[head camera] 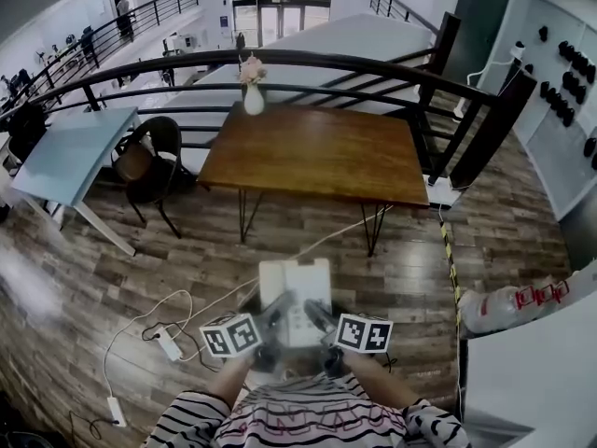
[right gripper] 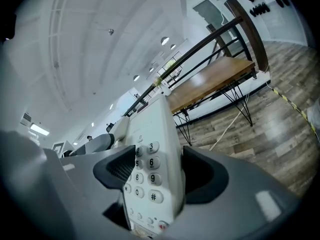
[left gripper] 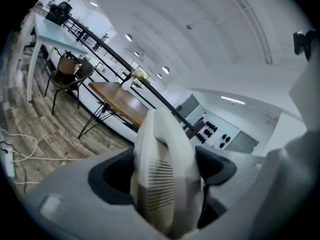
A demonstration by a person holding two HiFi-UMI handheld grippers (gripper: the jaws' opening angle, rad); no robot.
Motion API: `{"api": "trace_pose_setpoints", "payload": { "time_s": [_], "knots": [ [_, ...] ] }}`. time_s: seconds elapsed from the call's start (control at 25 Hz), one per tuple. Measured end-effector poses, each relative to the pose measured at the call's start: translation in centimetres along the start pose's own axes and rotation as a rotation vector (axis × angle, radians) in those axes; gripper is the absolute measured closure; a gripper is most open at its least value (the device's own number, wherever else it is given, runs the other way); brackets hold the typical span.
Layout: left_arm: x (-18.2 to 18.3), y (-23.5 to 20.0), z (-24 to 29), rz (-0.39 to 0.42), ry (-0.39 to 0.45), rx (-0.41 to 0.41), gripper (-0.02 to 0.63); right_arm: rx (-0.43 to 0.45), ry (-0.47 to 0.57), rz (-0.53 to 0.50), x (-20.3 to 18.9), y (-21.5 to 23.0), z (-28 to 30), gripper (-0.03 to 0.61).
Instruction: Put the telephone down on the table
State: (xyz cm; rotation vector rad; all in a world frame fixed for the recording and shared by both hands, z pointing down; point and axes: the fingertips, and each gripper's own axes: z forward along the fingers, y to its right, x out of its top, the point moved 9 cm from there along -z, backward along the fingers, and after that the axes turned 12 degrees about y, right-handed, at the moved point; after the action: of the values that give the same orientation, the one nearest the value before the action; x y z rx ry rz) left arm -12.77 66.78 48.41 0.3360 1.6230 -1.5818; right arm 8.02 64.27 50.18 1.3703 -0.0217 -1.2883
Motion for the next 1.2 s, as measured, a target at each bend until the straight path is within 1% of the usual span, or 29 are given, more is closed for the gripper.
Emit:
{"api": "trace_pose_setpoints", "payload": {
  "time_s": [0.16, 0.32, 0.64, 0.88, 1.2],
  "knots": [
    [0.0, -0.3, 2.0, -0.016, -0.004, 0.002, 0.233, -0.011, -0.008, -0.001, 1.3, 1.1, 1.0, 0.288],
    [0.2, -0.7, 5.8, -0.021, -0.013, 0.004, 0.233, -0.015, -0.014, 0.013, 3.7, 3.3, 3.0, 0.288],
    [1.7, 0.2, 17.3, -0.026, 0.015, 0.001, 0.233, 0.003, -0.020, -0.005, 12.8, 9.1, 8.0, 0.289],
    [2.6, 0.8, 24.9, -0.023, 0.033, 0.015, 0.233, 0.020, -0.033, -0.021, 19.1, 13.0, 11.6, 0.290],
    [4.2, -0.1, 31.5, -0.031, 0.052, 0.039, 0.233, 0.036, -0.058, -0.025, 24.0, 15.9, 16.4, 0.290]
  ]
}}
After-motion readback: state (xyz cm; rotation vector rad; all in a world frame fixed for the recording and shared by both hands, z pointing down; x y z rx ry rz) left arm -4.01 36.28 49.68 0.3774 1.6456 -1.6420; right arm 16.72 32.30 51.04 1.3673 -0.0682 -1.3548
